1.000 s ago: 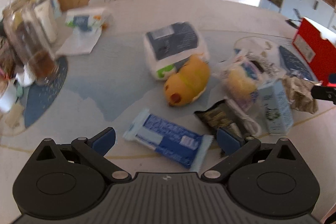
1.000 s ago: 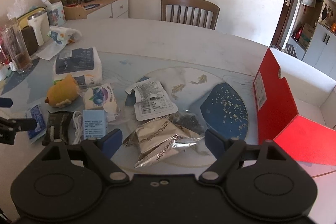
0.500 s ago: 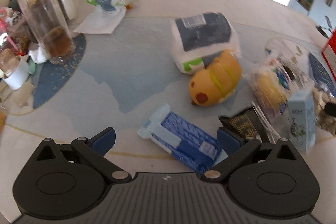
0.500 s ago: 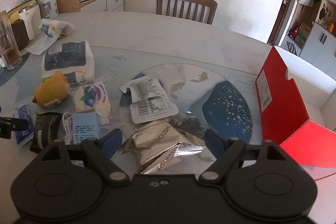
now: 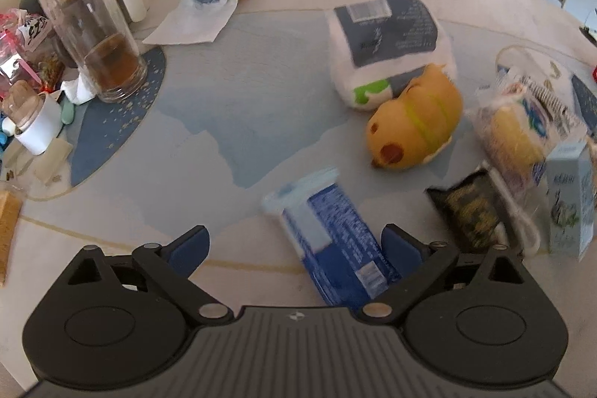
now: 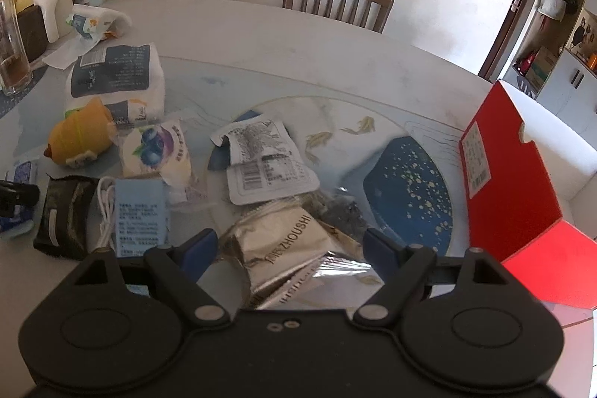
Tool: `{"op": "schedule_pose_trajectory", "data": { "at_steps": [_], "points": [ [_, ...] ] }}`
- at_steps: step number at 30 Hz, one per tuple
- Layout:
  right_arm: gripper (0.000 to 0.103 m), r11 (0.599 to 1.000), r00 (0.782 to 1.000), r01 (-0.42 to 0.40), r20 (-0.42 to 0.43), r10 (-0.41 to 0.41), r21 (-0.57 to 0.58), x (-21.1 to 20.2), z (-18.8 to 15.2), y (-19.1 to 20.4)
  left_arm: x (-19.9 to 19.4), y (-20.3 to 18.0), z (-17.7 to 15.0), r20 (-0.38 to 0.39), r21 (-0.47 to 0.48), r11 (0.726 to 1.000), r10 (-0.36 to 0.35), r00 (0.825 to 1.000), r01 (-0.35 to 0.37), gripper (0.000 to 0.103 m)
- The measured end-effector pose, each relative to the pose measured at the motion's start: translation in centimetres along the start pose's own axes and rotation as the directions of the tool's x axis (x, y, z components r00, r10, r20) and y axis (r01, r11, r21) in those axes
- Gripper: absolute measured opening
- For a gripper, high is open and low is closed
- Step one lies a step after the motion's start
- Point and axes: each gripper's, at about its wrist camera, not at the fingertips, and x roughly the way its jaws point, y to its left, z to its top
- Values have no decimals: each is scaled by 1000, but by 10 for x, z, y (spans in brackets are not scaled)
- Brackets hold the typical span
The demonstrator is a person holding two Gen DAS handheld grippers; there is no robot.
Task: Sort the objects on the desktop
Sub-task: 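Close the left tool on the blue bar while the right tool grasps the silver foil bag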
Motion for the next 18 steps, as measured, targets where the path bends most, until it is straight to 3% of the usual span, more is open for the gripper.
{"op": "schedule_pose_trajectory", "data": {
  "at_steps": [8, 18],
  "points": [
    [84, 1000, 1000, -3, -11, 3, 24, 0, 1, -8, -2, 2, -5, -12, 14, 999, -36, 999, 36, 97],
    [84, 999, 999, -27, -27, 26, -33, 11, 3, 5, -4, -1, -4, 8, 23, 995, -93, 996, 92, 75]
  ]
}}
